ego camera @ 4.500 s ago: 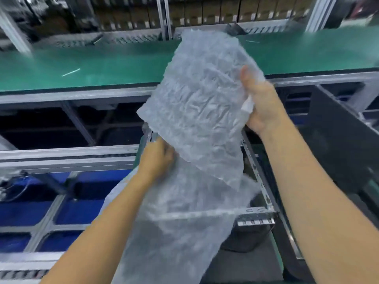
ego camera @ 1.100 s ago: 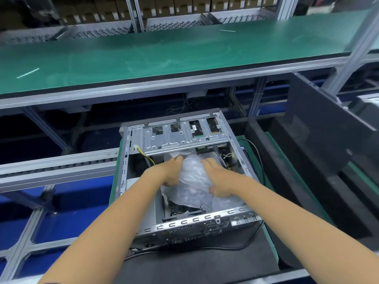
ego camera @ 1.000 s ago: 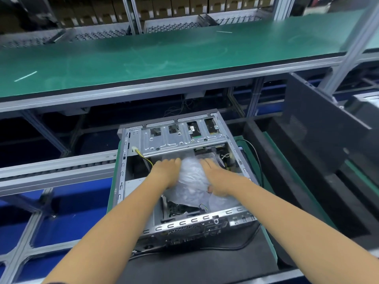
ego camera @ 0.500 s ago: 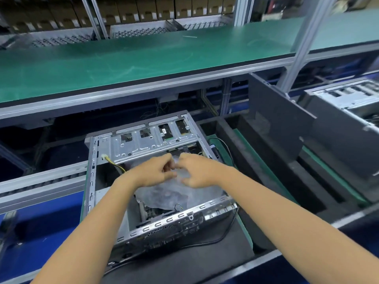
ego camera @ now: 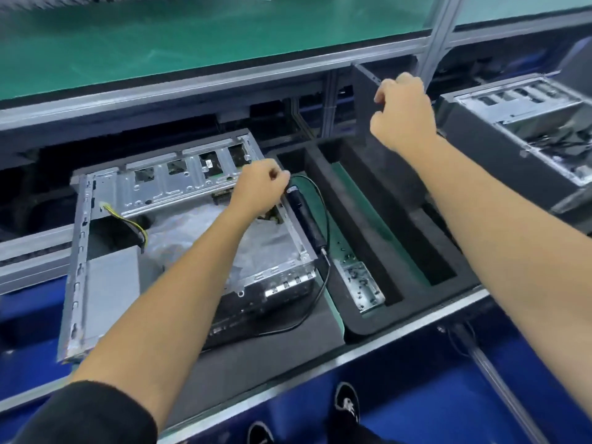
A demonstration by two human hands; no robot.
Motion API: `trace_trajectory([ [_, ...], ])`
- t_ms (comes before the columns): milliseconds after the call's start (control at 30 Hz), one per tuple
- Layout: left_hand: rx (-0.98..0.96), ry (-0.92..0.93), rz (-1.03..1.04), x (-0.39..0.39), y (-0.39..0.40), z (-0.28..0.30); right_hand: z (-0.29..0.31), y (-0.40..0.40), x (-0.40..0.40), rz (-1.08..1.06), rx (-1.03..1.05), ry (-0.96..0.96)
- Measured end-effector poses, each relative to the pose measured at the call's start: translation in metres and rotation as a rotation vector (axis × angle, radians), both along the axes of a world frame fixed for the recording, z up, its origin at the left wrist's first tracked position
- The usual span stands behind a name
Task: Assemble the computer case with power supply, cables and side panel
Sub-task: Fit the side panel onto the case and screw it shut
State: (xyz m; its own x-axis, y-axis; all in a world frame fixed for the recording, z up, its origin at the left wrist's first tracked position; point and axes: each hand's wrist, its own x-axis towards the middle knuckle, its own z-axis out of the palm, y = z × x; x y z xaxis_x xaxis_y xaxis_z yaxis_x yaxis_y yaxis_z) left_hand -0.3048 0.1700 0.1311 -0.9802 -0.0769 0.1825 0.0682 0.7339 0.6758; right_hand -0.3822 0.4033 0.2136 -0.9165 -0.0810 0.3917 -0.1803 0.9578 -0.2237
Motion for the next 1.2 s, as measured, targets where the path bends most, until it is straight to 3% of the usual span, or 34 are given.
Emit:
trace_trajectory([
  [133, 0.119, 0.008, 0.074, -0.023, 0.035, -0.008, -0.015, 0.038, -0.037, -0.147, 0.189, -0.132],
  [300, 0.128, 0.008, 0.114, -0.044, 0.066, -0.015, -0.043, 0.056, -0.066, -0.168, 0.130, -0.358],
  [700, 0.201, -0.063, 0.063, -0.052, 0.083, -0.016, -0.023, 0.071, -0.084, -0.102, 0.174, -0.240],
  [1000, 0.326, -0.071, 0.094, -0.034, 0.060, -0.001, 0.088, 0.035, -0.058, -0.077, 0.213, -0.042],
  [1200, 0.432, -0.031, 0.133, -0.012, 0.036, 0.012, 0.133, -0.009, -0.012, -0.021, 0.096, 0.098],
])
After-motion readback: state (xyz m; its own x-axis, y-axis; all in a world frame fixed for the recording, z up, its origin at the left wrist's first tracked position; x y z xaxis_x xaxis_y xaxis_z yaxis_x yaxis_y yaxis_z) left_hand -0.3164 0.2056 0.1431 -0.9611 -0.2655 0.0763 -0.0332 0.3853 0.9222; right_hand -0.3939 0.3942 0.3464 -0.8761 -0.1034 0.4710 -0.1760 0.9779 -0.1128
